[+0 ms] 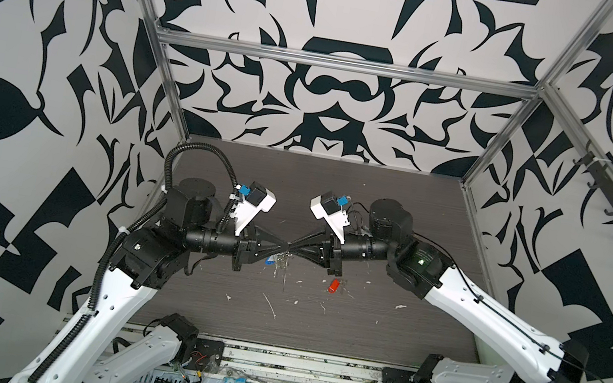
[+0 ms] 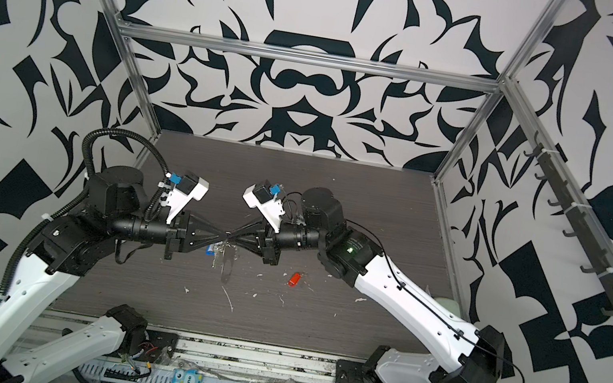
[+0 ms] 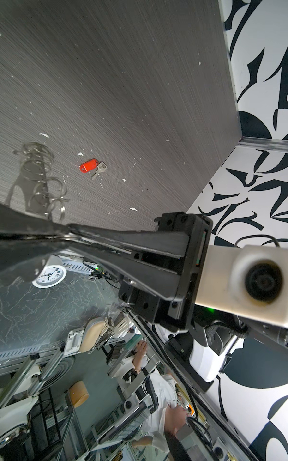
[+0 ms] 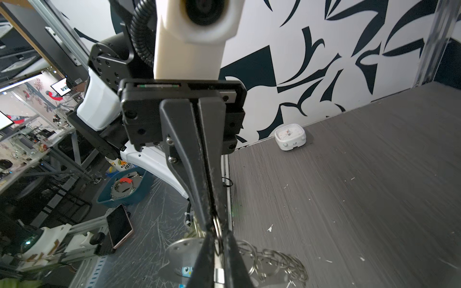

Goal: Remove the keys from the keyring

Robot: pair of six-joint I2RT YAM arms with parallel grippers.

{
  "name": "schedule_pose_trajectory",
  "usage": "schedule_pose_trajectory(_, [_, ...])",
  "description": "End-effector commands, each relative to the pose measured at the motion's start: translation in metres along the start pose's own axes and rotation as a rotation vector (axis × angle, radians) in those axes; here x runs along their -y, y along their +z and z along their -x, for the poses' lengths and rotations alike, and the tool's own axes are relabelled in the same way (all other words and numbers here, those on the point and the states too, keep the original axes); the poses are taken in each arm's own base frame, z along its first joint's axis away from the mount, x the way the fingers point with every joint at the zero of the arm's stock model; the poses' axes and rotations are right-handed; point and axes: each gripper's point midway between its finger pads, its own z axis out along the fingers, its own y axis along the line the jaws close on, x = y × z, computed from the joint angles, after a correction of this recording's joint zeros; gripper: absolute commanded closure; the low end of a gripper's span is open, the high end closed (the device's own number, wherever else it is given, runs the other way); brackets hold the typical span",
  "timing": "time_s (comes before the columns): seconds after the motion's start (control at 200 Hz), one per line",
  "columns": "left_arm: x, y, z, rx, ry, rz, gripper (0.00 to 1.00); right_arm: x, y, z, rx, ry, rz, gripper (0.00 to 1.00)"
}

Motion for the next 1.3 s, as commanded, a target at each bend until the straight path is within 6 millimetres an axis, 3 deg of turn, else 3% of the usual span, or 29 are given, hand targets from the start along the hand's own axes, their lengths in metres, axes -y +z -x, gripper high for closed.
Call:
schedule_pose_trajectory(0.0, [0.009, -0.003, 0.004, 0.002, 0.022, -0.019, 1.0, -0.016, -0.007, 0.025, 0.059, -0.062, 0.043, 0.98])
schedule_pose_trajectory(0.155, [0.007, -0.003, 0.007, 0.02, 0.012, -0.015, 1.0, -0.017, -0.007, 0.026, 0.073, -0.064, 0.047, 1.0])
schedule_pose_trajectory(0.235, [0.006, -0.003, 0.007, 0.035, 0.011, -0.009, 0.85, -0.015, -0.01, 0.03, 0.102, -0.076, 0.022, 1.0])
schedule_pose_trajectory(0.33, [0.005, -0.003, 0.004, 0.055, 0.01, -0.007, 0.77, -0.016, -0.014, 0.035, 0.133, -0.094, 0.002, 1.0])
schedule_pose_trajectory(0.6, [0.004, -0.005, 0.002, 0.105, 0.027, 0.0, 0.72, -0.018, -0.019, 0.04, 0.165, -0.111, -0.014, 1.0])
schedule_pose_trajectory(0.795, [0.006, -0.006, 0.002, 0.14, 0.034, -0.014, 0.71, -0.019, -0.021, 0.042, 0.178, -0.114, -0.018, 1.0])
schedule_pose_trajectory(0.995, [-0.003, -0.002, 0.004, 0.149, 0.017, 0.006, 0.76, -0.018, -0.021, 0.045, 0.199, -0.106, -0.019, 1.0])
schedule_pose_trajectory(1.145, [-0.006, 0.0, 0.007, 0.167, 0.023, 0.003, 1.0, -0.016, -0.022, 0.048, 0.219, -0.101, -0.031, 1.0])
schedule_pose_trajectory(1.22, [-0.005, 0.002, 0.005, 0.159, 0.016, -0.012, 0.99, -0.014, -0.025, 0.05, 0.236, -0.104, -0.055, 1.0])
schedule_pose_trajectory(1.295, [-0.006, 0.003, 0.002, 0.15, 0.005, -0.019, 0.84, -0.014, -0.026, 0.052, 0.242, -0.108, -0.061, 1.0])
